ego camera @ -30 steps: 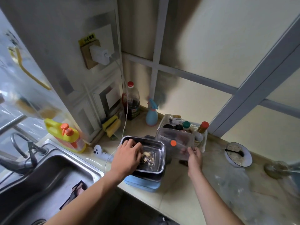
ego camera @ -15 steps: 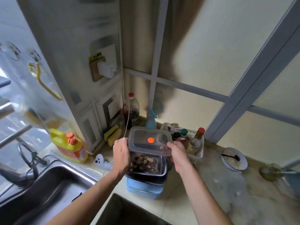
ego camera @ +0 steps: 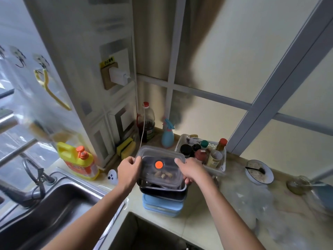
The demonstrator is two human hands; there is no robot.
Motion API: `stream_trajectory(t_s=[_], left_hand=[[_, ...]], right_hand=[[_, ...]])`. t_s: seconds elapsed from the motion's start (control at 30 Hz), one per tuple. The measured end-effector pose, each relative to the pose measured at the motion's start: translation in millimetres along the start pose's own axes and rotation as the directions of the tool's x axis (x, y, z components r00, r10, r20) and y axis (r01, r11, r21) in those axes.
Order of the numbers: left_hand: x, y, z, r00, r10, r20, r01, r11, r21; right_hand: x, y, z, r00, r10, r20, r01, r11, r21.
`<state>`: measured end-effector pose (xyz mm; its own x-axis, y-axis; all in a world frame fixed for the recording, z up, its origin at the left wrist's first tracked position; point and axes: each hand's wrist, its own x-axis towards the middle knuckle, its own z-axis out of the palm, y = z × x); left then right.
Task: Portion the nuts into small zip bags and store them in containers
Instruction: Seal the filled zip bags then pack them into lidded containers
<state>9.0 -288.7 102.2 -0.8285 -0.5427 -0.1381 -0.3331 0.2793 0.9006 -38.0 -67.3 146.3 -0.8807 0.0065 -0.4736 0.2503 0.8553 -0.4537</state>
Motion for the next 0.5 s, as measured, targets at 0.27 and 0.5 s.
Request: stream_trajectory(t_s=[0.27, 0.5], left_hand=[[-3.4, -2.2, -1.0, 0.967, 0.246, 0.071, -0.249, 0.842, 0.479], [8.2, 3.9, 4.1, 0.931, 0.325, 0.168, -0.326, 0.533, 0.781]], right_hand=[[-0.3, 1.2, 20.7, 0.96, 0.009, -0.28, -0.086, 0.96, -0.266], [1.6, 1.2, 30.3, 0.92, 0.036, -0.391, -0.15, 0.953, -0.265]])
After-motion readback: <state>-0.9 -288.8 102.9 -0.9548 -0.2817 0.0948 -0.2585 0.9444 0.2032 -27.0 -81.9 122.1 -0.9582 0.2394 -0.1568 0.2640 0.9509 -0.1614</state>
